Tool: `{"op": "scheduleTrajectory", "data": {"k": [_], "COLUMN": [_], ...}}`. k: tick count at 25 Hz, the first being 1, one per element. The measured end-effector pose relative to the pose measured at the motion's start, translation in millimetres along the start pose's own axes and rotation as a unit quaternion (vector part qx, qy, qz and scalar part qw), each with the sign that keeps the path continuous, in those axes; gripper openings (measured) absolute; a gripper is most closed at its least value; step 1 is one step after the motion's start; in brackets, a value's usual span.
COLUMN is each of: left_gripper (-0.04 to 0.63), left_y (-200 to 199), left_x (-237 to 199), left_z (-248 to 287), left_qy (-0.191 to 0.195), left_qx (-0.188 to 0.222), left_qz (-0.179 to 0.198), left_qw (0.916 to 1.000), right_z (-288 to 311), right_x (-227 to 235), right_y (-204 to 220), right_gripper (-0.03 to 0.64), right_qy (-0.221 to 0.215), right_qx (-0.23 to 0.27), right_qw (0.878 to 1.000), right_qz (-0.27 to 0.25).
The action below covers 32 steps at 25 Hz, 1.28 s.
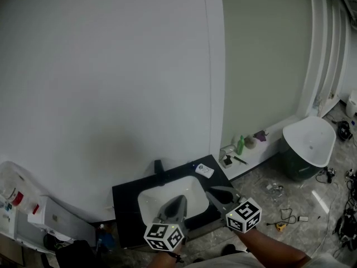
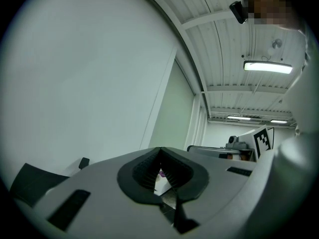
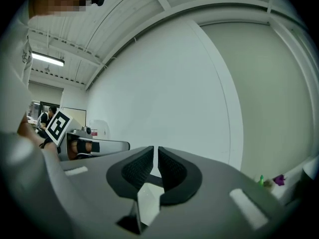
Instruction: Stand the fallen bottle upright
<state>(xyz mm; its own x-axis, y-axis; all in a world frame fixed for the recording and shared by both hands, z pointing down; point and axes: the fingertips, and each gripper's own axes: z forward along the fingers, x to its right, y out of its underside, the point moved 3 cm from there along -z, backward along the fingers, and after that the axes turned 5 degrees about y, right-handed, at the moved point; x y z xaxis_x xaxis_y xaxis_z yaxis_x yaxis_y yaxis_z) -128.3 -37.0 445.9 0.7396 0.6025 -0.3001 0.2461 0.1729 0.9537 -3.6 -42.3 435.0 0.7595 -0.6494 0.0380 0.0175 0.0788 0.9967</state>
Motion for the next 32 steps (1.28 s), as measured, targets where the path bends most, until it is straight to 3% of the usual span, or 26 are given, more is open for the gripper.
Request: {"op": "scheduleTrajectory", "data": {"k": [8, 11, 17, 23, 32], "left_gripper": [0.006, 0.006, 0.006, 0.006, 0.006], "left_y": [13.0, 16.4, 17.9, 23.5, 53.5], "left_x": [-33.9, -51.7, -94.8, -128.0, -183.2], "left_z": [33.2, 58.0, 128.3, 188.7, 232.4], "left_qy": [-0.027, -0.048, -0.098, -0.137, -0.149], "left_qx": [-0.010, -0.014, -0.015, -0.021, -0.056], "left_qz": [-0.007, -0.007, -0.016, -0.024, -0.044], "left_qw": [0.9996, 0.9987, 0.9950, 0.9900, 0.9863], "right_z": [49.9, 83.5, 176.5, 263.8, 350.8], "right_x": [56.2, 97.3, 192.7, 261.2, 281.1], "right_y": [32.2, 52.8, 103.6, 178.6, 273.0], "right_gripper": [0.085, 0.113, 0.146, 0.170, 0.176], "right_qy": [-0.003, -0.007, -0.042, -0.072, -0.084], "right_qx": [-0.045, -0.082, -0.155, -0.267, -0.390], "right_qw": [0.999, 0.996, 0.987, 0.961, 0.917], "right_qz": [-0.008, -0.030, -0.023, 0.001, -0.005]}}
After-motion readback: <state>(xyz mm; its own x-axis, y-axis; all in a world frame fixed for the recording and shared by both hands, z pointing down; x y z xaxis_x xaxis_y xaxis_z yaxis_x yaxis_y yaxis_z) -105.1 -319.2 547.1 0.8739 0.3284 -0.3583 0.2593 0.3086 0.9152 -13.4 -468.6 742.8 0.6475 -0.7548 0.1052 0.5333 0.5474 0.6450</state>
